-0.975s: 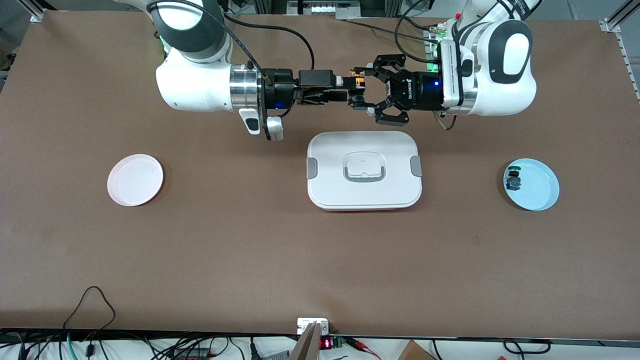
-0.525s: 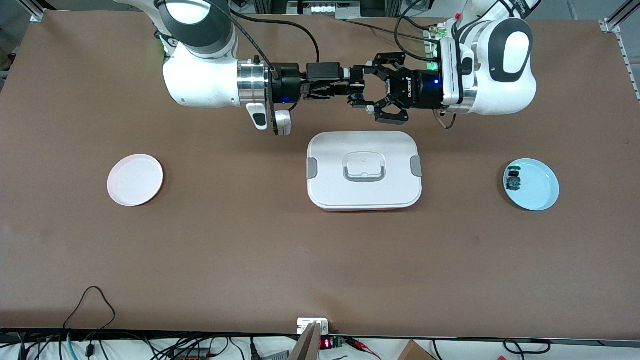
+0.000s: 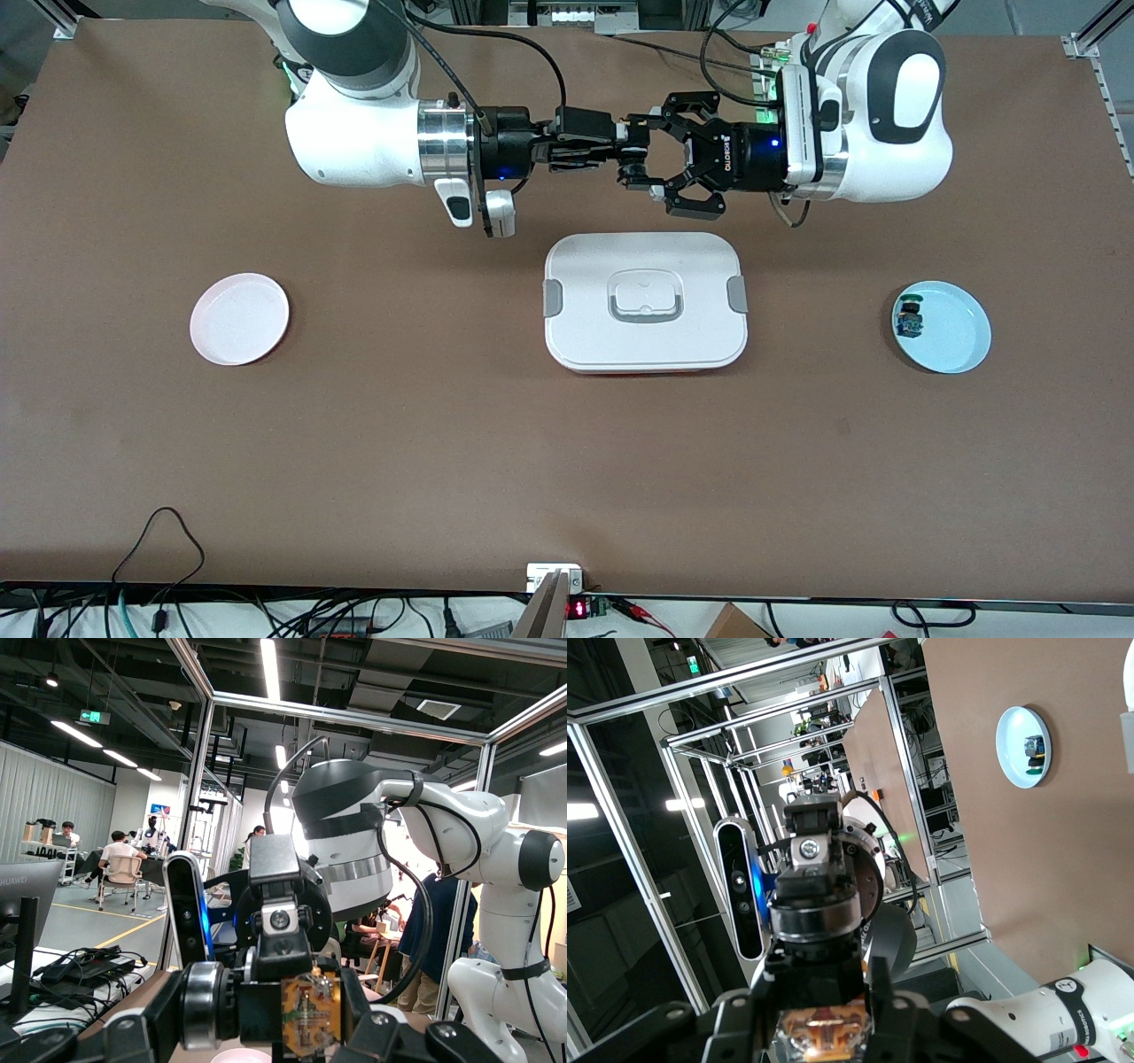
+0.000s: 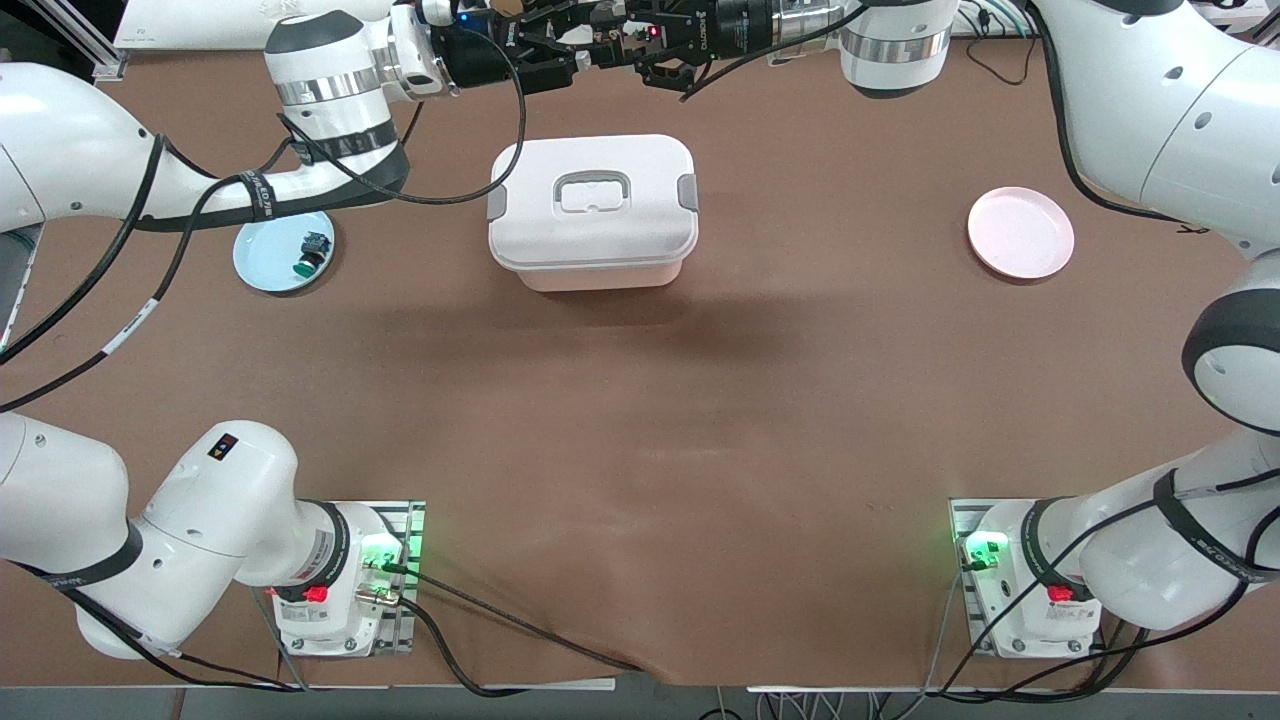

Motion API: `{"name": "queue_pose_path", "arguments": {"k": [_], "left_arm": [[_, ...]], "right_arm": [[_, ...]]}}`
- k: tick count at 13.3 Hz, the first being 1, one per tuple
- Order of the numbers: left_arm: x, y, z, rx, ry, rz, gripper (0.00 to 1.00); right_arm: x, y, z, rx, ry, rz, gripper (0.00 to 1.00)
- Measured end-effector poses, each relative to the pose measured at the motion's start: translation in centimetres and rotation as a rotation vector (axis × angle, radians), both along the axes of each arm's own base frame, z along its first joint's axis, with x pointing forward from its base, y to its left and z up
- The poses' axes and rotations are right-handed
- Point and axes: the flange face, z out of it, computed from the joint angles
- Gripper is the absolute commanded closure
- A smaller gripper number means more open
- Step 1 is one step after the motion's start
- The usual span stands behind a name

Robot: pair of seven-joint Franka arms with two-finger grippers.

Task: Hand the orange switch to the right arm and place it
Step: 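Grasp the orange switch with the right gripper beside the left gripper, then open the left gripper and withdraw it from the orange switch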

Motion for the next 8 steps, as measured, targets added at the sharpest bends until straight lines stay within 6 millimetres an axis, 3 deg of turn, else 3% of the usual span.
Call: {"name": "queue_pose_path", "arguments": {"k": [4,5,6,7,8], "left_arm": [[0.0,0.0,0.01,0.0,0.0,0.0,1.0],[0.0,0.02,0.02,0.0,0.0,0.0,0.95],[0.0,0.05,0.06,0.0,-0.001,0.001,0.76],[0.0,0.07,0.11,-0.001,-0.001,0.001,0.01],[0.0,0.07,0.13,-0.001,-0.001,0.001,0.0]], "right_arm": [[0.0,0.0,0.01,0.0,-0.001,0.0,0.95],[0.0,0.01,0.02,0.0,-0.001,0.0,0.95],[0.0,0.04,0.06,0.001,-0.002,0.0,0.95],[0.01,0.06,0.1,0.002,-0.003,0.0,0.96],[0.0,0.09,0.14,0.002,-0.003,0.001,0.96]]}}
